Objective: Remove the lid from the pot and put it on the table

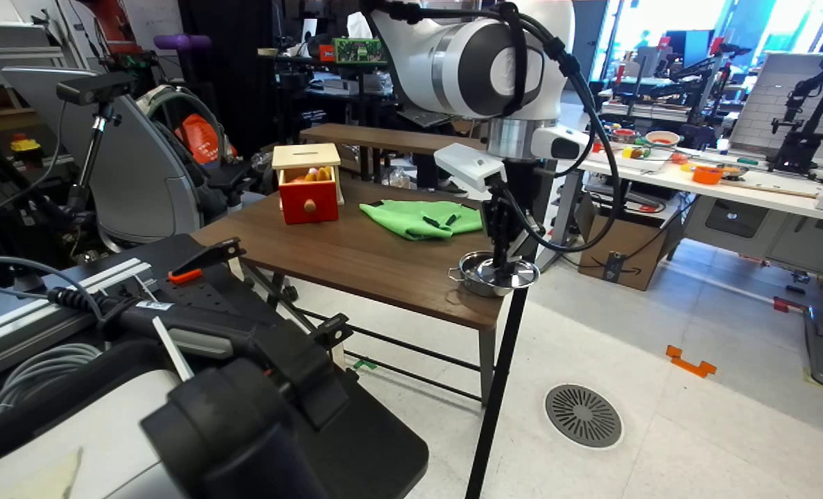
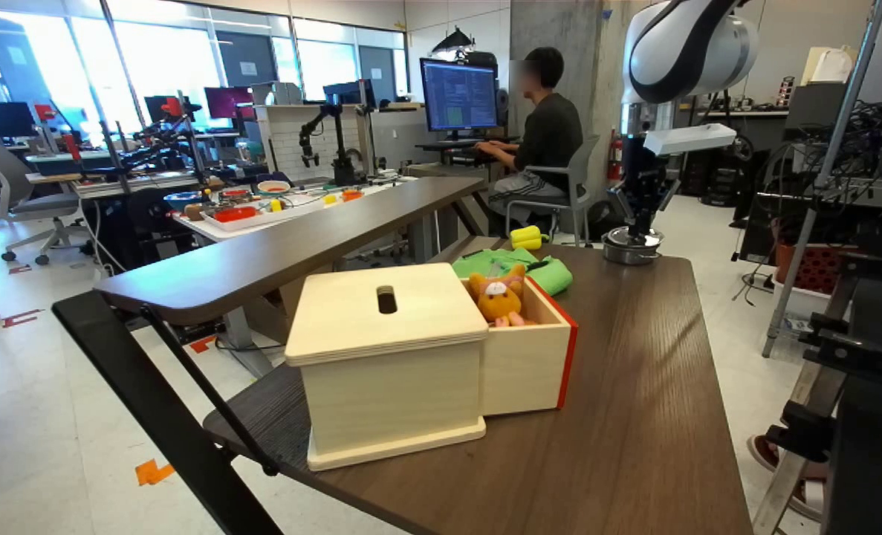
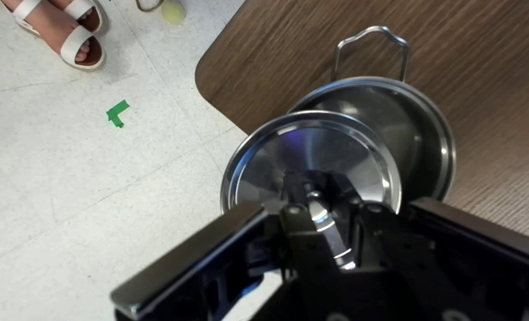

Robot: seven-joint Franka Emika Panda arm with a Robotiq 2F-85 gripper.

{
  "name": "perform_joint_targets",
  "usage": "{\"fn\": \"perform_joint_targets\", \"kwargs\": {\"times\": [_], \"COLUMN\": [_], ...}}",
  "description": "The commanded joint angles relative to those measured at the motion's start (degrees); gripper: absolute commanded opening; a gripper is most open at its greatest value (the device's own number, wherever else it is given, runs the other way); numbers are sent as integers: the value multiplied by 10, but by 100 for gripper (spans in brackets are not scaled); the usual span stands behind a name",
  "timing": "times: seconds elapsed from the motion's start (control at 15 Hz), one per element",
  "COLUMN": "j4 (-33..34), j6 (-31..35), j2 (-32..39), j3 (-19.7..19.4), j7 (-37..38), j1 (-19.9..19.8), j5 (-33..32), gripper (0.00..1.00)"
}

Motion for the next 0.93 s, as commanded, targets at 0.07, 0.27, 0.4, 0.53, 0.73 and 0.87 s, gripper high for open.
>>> {"fn": "perform_joint_targets", "kwargs": {"times": [0.07, 0.27, 0.4, 0.53, 0.73, 0.87], "j4": [24, 17, 9, -2, -20, -36], "j6": [-1, 3, 7, 15, 18, 17], "j2": [19, 10, -2, -19, -47, -62], "j3": [-7, -8, -6, -5, 5, 18], "j7": [8, 7, 4, 5, 0, -10], "j1": [-1, 1, 4, 10, 21, 34], "j5": [-4, -5, -5, -8, -6, -11], "gripper": [5, 5, 5, 5, 5, 5]}}
